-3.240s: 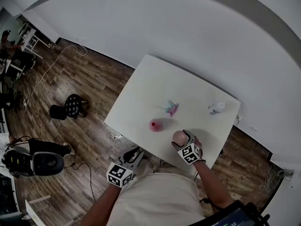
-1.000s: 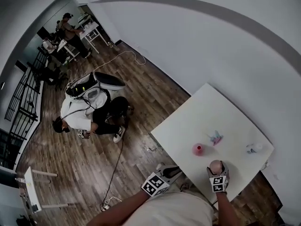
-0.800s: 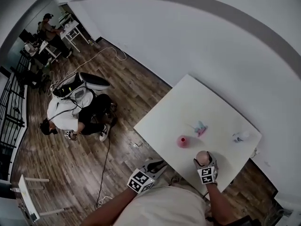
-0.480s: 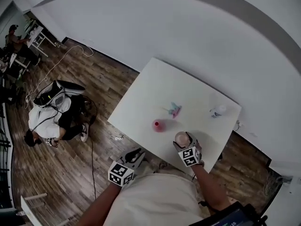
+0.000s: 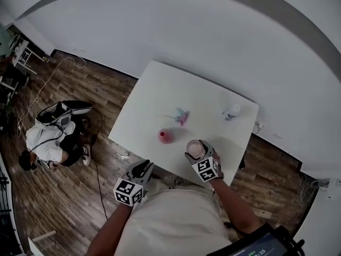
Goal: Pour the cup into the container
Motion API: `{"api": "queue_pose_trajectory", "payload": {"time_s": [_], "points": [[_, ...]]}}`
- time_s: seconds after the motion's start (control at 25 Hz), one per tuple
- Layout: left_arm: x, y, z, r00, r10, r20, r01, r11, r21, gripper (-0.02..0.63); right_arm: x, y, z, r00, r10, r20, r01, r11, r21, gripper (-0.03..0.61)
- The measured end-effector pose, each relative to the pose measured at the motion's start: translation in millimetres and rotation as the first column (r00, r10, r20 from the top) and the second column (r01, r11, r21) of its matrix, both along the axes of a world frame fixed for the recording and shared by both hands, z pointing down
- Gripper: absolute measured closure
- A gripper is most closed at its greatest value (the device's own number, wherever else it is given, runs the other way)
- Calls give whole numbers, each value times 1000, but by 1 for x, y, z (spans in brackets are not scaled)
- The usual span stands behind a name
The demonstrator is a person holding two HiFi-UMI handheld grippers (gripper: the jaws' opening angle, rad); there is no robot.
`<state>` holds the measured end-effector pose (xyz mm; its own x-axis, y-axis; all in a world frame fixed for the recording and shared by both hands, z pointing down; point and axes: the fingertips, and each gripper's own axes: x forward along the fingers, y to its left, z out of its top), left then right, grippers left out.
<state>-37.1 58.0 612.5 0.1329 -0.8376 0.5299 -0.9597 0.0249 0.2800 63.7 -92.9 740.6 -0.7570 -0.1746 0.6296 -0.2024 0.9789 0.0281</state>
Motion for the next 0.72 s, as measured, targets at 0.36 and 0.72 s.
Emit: {"api": "queue_pose_trajectory", "payload": {"time_s": [0.36,0.72], "points": [[-7,-11,-3,1000,-4,19,4,1000,20,601,4,2,-21,1000,16,7,-16,1000,-11,199],[-16,-9,-8,1000,3,16,-4,999,46,601,3,10,-46,1000,27,12,-27,999,-25,199]]}}
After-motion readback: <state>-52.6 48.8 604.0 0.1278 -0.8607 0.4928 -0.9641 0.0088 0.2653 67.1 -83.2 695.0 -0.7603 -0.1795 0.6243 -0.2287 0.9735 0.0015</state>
